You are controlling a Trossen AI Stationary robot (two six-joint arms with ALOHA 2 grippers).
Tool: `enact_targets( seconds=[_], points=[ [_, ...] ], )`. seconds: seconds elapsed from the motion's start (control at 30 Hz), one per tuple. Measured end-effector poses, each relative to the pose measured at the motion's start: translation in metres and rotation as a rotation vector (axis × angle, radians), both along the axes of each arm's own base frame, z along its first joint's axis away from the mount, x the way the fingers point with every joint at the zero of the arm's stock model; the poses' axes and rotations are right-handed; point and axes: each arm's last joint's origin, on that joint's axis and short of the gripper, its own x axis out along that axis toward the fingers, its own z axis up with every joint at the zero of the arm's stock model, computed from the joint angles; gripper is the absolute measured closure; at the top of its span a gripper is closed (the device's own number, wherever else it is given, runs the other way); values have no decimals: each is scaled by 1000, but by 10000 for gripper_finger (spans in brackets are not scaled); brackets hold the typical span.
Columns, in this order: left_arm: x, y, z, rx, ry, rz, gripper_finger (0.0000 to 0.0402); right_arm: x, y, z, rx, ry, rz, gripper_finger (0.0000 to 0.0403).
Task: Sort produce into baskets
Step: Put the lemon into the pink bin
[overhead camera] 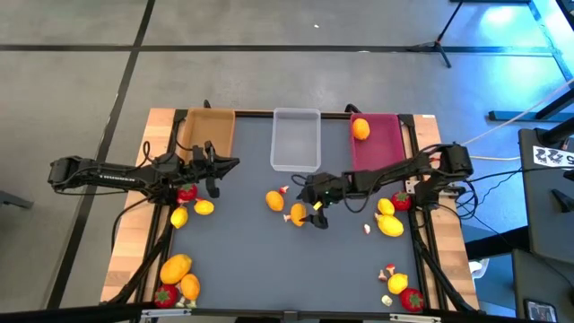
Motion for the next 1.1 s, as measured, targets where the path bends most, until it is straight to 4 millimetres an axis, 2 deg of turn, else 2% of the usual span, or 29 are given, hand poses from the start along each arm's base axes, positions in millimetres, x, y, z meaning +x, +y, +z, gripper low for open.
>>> enact_targets(
  seconds=[0.2, 0.37, 0.73, 1.1],
  points=[
    [0, 0, 0, -63, -17, -7, 386, 4, 1, -17, 26, 36, 29, 11],
    [0, 0, 0, -71, -19, -8, 386, 8, 2, -20, 65, 11, 53, 18],
    [0, 0, -1, -71, -16, -8, 387, 8, 3, -21, 72, 16, 63, 146],
    [0, 0, -2, -72, -5, -7, 387, 1, 2, -13, 35, 51, 29, 150]
  ],
)
